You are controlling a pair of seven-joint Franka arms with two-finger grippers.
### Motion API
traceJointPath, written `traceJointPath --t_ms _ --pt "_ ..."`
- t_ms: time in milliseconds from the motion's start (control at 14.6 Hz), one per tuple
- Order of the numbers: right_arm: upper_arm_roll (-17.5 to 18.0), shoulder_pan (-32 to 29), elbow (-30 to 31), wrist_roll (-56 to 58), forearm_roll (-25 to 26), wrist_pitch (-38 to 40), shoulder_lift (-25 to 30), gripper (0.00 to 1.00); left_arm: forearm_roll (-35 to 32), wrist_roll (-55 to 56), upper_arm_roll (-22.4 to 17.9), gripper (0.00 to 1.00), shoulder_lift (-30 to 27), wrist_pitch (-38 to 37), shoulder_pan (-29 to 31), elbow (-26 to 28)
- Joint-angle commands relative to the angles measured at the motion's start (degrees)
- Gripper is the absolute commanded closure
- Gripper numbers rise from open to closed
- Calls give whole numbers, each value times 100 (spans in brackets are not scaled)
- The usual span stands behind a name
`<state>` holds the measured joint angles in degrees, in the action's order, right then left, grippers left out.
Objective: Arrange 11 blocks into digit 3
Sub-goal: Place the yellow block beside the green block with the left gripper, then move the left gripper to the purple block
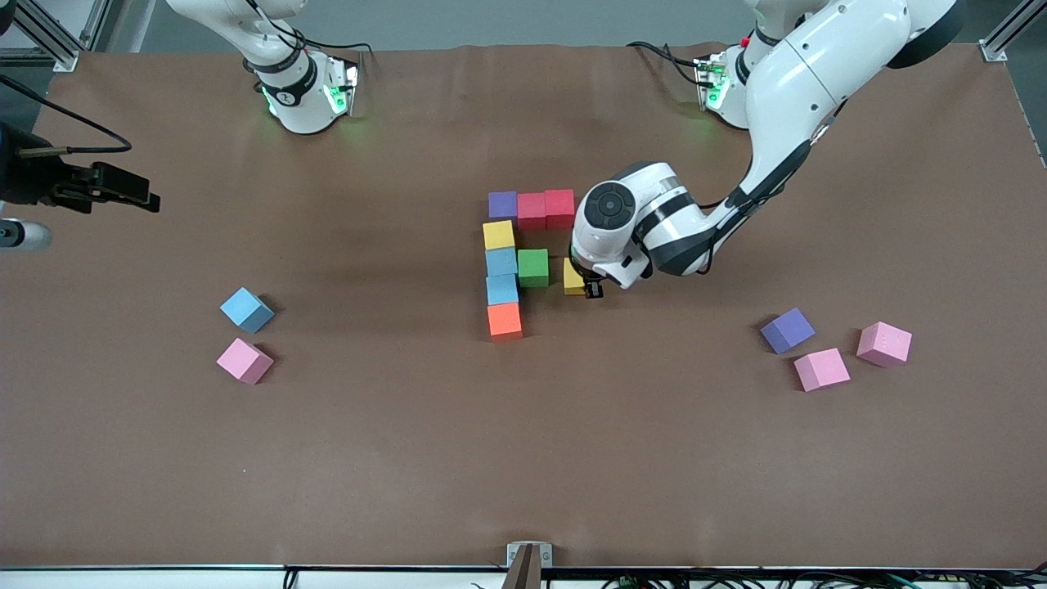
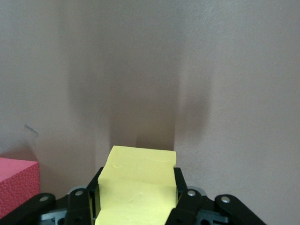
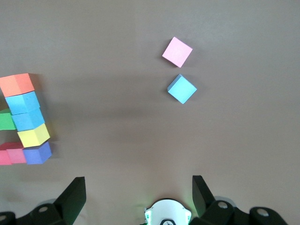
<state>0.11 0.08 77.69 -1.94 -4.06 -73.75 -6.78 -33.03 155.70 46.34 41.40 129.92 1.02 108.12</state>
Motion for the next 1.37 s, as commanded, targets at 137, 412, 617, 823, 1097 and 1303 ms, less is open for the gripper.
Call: traceJointPath --t_ms 137,412,617,823,1097,1303 --pt "94 -26 412 63 125 -489 510 0 -203 373 51 81 -150 411 30 236" --pt "94 -123 968 45 81 -1054 977 0 -203 435 51 81 -132 464 -14 244" --pt "112 -105 853 63 134 -1019 959 0 -203 443 51 81 -123 482 -93 244" --pt "85 -149 705 63 151 -1001 942 0 -203 496 42 81 -79 482 -163 236" --pt "103 -166 441 71 125 -667 740 0 -212 584 33 80 -27 482 -181 218" --pt "103 -149 405 63 142 -667 740 0 -203 602 24 72 8 482 -225 201"
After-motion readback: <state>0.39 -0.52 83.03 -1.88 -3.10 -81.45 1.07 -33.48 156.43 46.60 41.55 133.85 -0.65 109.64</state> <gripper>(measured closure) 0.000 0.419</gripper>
